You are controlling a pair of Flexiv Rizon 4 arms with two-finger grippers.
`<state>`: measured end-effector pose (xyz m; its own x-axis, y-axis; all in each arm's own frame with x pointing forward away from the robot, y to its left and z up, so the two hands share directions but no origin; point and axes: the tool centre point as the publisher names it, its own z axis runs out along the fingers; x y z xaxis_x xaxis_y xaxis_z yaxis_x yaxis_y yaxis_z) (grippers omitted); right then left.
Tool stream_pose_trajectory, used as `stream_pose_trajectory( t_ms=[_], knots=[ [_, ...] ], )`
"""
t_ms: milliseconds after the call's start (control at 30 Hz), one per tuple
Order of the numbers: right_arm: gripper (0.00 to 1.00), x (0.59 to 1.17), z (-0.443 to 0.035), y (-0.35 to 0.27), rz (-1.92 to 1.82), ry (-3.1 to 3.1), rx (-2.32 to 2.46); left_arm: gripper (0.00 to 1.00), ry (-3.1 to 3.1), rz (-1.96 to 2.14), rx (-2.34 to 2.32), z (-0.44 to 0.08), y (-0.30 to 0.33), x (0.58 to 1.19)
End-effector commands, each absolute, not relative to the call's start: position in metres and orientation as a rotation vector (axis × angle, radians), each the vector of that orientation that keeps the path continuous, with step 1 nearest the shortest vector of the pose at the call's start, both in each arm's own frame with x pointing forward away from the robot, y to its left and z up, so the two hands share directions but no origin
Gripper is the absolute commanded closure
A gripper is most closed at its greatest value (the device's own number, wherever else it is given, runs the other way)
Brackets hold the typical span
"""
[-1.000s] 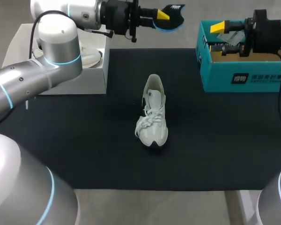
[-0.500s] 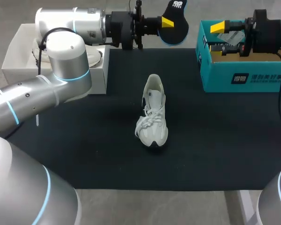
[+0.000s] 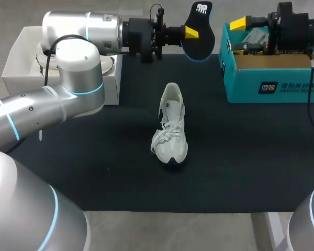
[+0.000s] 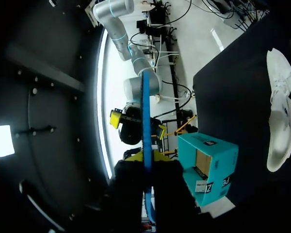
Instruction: Take the shoe out of the shoebox, open the shoe tongue, remove and reinsert the insole, then place the shoe into the shoebox
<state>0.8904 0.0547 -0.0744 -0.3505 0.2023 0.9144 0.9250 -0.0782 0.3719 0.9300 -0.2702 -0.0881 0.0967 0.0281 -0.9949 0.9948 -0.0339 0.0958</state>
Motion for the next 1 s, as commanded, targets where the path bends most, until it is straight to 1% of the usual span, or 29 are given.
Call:
stream_pose_trajectory(
  t_ms=[33,67,100,133,167,200,233,267,300,333,400,533,667,733,767,800,833,900,933,967,1000],
  knots=[
    [0.1,0.909,-0.072,0.067,-1.443,-1.583,-1.218,1.0,1.135,-1.115,1.322,-0.096,-0.285,0.937],
    [0.16,0.911,-0.072,0.068,-1.446,-1.576,-1.218,1.0,1.138,-1.121,1.31,-0.098,-0.287,0.938],
    [0.38,0.912,-0.072,0.07,-1.438,-1.563,-1.219,1.0,1.127,-1.1,1.312,-0.099,-0.29,0.94],
    [0.44,0.913,-0.073,0.072,-1.427,-1.558,-1.222,1.0,1.121,-1.084,1.317,-0.1,-0.292,0.941],
    [0.36,0.914,-0.074,0.074,-1.413,-1.55,-1.225,1.0,1.117,-1.077,1.313,-0.1,-0.294,0.942],
    [0.33,0.914,-0.075,0.076,-1.396,-1.545,-1.236,1.0,1.108,-1.07,1.304,-0.1,-0.296,0.943],
    [0.31,0.915,-0.076,0.077,-1.384,-1.54,-1.241,1.0,1.099,-1.069,1.289,-0.099,-0.298,0.944],
    [0.35,0.915,-0.077,0.078,-1.379,-1.532,-1.245,1.0,1.096,-1.068,1.286,-0.098,-0.3,0.945],
    [0.42,0.915,-0.077,0.078,-1.372,-1.519,-1.257,1.0,1.091,-1.055,1.285,-0.098,-0.301,0.945],
    [0.47,0.914,-0.078,0.079,-1.367,-1.518,-1.262,1.0,1.087,-1.047,1.287,-0.098,-0.302,0.946],
    [0.45,0.914,-0.079,0.079,-1.351,-1.514,-1.269,1.0,1.082,-1.05,1.271,-0.097,-0.304,0.947],
    [0.51,0.915,-0.08,0.08,-1.346,-1.515,-1.274,1.0,1.072,-1.041,1.281,-0.096,-0.306,0.946],
    [0.51,0.917,-0.082,0.081,-1.331,-1.511,-1.275,1.0,1.064,-1.042,1.289,-0.096,-0.309,0.944],
    [0.53,0.917,-0.084,0.082,-1.328,-1.509,-1.277,1.0,1.059,-1.043,1.288,-0.096,-0.31,0.943],
    [0.55,0.917,-0.085,0.082,-1.327,-1.507,-1.276,1.0,1.058,-1.043,1.287,-0.095,-0.311,0.943],
    [0.58,0.917,-0.086,0.082,-1.326,-1.505,-1.277,1.0,1.056,-1.042,1.286,-0.095,-0.311,0.943],
    [0.59,0.917,-0.087,0.083,-1.326,-1.503,-1.277,1.0,1.054,-1.043,1.283,-0.094,-0.312,0.943],
    [0.66,0.917,-0.089,0.083,-1.326,-1.499,-1.278,1.0,1.048,-1.048,1.283,-0.093,-0.313,0.941],
    [0.76,0.917,-0.089,0.082,-1.328,-1.498,-1.279,1.0,1.046,-1.053,1.286,-0.093,-0.313,0.939],
    [1.0,0.917,-0.089,0.082,-1.33,-1.497,-1.281,1.0,1.045,-1.056,1.288,-0.093,-0.313,0.938],
    [1.0,0.916,-0.09,0.081,-1.332,-1.496,-1.283,1.0,1.045,-1.062,1.292,-0.093,-0.312,0.936]
  ],
)
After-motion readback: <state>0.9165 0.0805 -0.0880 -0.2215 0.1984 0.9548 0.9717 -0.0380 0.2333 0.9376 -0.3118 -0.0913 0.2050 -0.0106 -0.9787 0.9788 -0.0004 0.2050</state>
